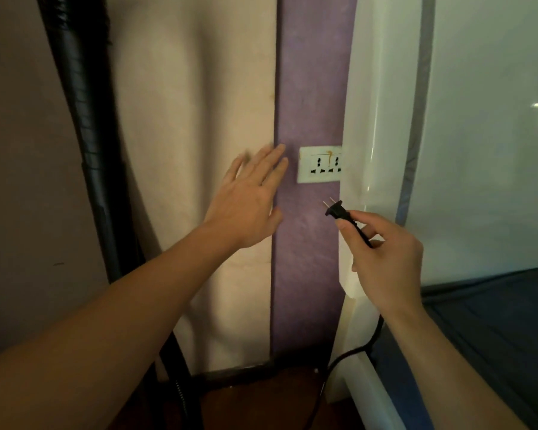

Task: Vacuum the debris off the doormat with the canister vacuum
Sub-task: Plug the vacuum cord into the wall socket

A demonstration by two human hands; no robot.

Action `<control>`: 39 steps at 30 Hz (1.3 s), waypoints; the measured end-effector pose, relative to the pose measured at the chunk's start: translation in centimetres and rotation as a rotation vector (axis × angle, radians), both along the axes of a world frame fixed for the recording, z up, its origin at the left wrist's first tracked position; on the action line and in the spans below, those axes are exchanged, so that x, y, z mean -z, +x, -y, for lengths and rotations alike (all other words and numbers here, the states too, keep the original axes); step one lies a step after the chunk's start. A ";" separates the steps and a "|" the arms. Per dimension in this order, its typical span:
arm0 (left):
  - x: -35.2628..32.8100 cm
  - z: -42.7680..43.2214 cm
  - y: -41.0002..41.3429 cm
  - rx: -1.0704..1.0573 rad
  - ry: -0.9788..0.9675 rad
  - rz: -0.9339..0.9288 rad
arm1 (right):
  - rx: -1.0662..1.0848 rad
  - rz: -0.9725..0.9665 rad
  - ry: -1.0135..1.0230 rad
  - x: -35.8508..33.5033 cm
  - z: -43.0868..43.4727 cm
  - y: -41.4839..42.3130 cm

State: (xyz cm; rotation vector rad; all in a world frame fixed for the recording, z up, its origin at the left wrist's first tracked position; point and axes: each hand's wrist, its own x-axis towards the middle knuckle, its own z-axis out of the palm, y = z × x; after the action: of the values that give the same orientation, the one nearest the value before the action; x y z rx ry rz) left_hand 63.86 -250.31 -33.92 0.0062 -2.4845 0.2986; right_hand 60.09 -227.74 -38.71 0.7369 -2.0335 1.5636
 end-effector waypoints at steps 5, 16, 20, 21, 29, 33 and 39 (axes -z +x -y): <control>-0.2 0.7 -0.1 -0.092 0.012 0.007 | 0.081 0.022 0.000 -1.1 1.4 -0.4; 0.4 2.4 -0.5 -0.089 -0.017 -0.059 | 0.308 -0.030 0.176 -2.8 5.5 -2.8; 0.8 3.4 -0.8 -0.075 -0.048 -0.073 | 0.401 -0.064 0.322 -2.7 7.1 -4.5; 1.0 3.6 -1.0 -0.072 -0.054 -0.083 | 0.427 -0.069 0.340 -2.8 7.4 -4.8; 1.4 4.0 -1.4 -0.037 -0.058 -0.112 | 0.536 -0.051 0.394 -3.2 9.0 -6.0; 1.4 4.1 -1.4 -0.038 -0.070 -0.106 | 0.562 -0.055 0.427 -3.1 9.0 -6.3; 1.3 4.2 -1.3 -0.038 -0.084 -0.103 | 0.589 -0.051 0.437 -3.2 9.1 -6.2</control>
State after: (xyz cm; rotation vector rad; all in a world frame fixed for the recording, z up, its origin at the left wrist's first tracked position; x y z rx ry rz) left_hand 62.55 -254.54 -35.27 0.0329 -2.3700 0.4077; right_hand 53.86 -236.86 -35.52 0.2640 -2.2980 0.7769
